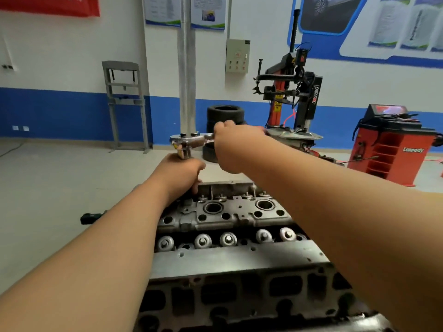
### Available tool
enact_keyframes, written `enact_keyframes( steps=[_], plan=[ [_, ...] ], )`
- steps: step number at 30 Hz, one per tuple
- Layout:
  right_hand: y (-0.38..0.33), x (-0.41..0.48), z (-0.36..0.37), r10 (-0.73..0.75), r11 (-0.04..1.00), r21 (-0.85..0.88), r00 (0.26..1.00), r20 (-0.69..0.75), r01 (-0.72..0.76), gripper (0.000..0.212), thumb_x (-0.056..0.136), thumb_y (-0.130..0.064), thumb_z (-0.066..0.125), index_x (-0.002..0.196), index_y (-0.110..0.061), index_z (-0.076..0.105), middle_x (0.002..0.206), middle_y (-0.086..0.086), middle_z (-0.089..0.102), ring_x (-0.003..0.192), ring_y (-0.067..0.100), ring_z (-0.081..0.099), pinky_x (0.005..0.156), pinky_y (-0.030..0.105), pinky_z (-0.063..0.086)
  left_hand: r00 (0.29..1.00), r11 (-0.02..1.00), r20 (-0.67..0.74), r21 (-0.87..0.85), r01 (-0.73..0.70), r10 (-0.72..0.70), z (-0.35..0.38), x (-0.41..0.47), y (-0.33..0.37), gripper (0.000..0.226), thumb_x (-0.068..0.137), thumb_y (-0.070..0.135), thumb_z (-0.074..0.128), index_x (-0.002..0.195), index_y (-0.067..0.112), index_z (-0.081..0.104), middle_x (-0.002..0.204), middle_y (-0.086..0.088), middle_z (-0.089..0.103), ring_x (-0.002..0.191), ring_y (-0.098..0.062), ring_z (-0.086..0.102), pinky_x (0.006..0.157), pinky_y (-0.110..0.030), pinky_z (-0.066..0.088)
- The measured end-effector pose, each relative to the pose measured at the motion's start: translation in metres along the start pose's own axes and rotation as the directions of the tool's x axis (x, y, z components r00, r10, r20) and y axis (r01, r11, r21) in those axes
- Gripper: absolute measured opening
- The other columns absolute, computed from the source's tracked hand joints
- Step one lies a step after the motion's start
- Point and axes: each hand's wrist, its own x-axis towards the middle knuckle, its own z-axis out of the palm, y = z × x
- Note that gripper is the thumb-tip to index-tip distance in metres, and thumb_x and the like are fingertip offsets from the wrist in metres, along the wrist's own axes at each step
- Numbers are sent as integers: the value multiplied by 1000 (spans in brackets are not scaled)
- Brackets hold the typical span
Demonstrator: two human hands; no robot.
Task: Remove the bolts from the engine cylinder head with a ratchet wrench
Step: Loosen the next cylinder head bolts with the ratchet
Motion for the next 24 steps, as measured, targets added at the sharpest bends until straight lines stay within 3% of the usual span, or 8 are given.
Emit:
enact_keyframes(
  steps=[3,6,8,10,12,15,18,24],
  plan=[
    [0,-65,-8,105,990,-88,994,-39,-108,52,89,-6,49,136,-2,29,119,20,43,90,36,53,66,43,51,999,999,-18,-2,-40,40,1,-4,-2,43,91,22,51,50,11,54,37,-2,53,59,-8,62,68,-28,39],
    [-7,-126,-11,-195,951,-263,975,-107,161,68,93,-6,41,146,4,0,131,22,18,63,31,28,40,31,31,996,998,-64,-8,-64,64,2,-8,-1,42,91,15,45,49,11,51,35,0,51,50,-2,55,62,-23,36],
    [-8,-134,-19,-247,945,-251,961,-124,211,63,94,-10,42,146,-1,8,113,15,34,53,21,22,37,28,21,993,997,-89,19,-76,77,4,-8,1,40,92,13,44,53,12,48,33,6,50,45,-2,51,50,-16,32],
    [-3,-119,-21,-133,977,-182,984,-120,110,58,92,-19,49,141,-7,23,78,7,27,52,19,24,40,26,18,997,998,-55,31,-47,48,2,-7,1,41,90,20,50,50,14,52,36,4,54,55,-8,54,55,-21,37],
    [9,-85,-13,-90,982,-174,990,-110,70,59,86,-25,60,134,-12,29,73,6,26,53,21,30,42,27,21,1000,1000,14,-8,6,-5,1,-2,1,45,86,31,58,44,14,57,46,-2,61,74,-23,66,68,-29,42],
    [19,-26,3,-124,991,-52,991,-48,122,56,85,-25,60,130,-18,29,104,8,46,75,27,53,53,35,41,998,995,63,-92,27,-21,-3,4,-3,37,75,44,66,52,16,62,54,-7,64,85,-32,70,76,-36,50],
    [-2,30,18,-290,947,135,956,-36,292,64,85,-16,61,139,-20,28,136,6,40,114,28,48,85,36,45,996,997,90,-72,15,-9,-6,8,-6,33,65,47,58,55,17,63,60,-10,69,85,-30,70,90,-45,49],
    [-23,49,18,-447,891,59,893,-43,449,68,81,-10,65,139,-21,31,131,2,48,102,21,54,84,33,45,1000,1000,29,1,2,-2,-5,11,-7,34,78,26,47,49,13,60,51,-10,65,78,-14,70,84,-36,45]
  ],
)
